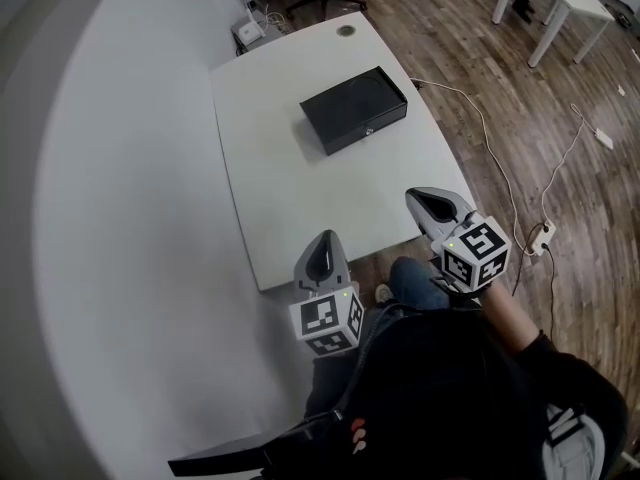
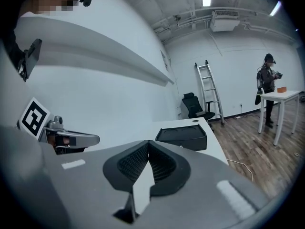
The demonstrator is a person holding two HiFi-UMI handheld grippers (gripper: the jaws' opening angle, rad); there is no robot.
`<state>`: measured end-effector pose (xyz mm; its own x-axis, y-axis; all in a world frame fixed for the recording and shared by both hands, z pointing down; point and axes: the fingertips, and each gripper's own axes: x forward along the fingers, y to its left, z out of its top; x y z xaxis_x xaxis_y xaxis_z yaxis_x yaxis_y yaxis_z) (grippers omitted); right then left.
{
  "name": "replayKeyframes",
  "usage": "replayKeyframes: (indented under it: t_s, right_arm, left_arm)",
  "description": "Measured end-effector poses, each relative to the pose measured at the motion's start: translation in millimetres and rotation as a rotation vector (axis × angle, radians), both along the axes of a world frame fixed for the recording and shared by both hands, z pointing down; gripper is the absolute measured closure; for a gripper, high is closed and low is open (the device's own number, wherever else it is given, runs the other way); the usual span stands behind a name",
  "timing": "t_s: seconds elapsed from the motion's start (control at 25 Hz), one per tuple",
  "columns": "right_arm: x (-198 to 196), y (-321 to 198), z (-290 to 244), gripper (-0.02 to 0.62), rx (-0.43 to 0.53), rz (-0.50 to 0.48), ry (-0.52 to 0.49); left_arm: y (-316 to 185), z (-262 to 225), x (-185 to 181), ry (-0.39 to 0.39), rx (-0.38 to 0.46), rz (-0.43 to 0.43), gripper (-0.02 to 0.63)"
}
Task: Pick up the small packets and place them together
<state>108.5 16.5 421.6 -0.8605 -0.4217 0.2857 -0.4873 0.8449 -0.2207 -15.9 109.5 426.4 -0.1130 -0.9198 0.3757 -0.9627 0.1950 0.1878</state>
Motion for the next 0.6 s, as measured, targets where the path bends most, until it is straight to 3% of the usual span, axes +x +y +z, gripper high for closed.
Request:
replayKeyframes:
  t_s: [0.2,0.6]
  right_arm:
    - [-17,-24,10,0.593,-0.009,-0.026,0.033]
    - [-48,-103,29,0.592,-0.063,-0.064,0.062]
  left_arm:
    - [-15,10,-21,0.025,-0.016,-0.036,0.606]
    - [-79,6,-50,-0.01,-0.064,-0.068,0.606]
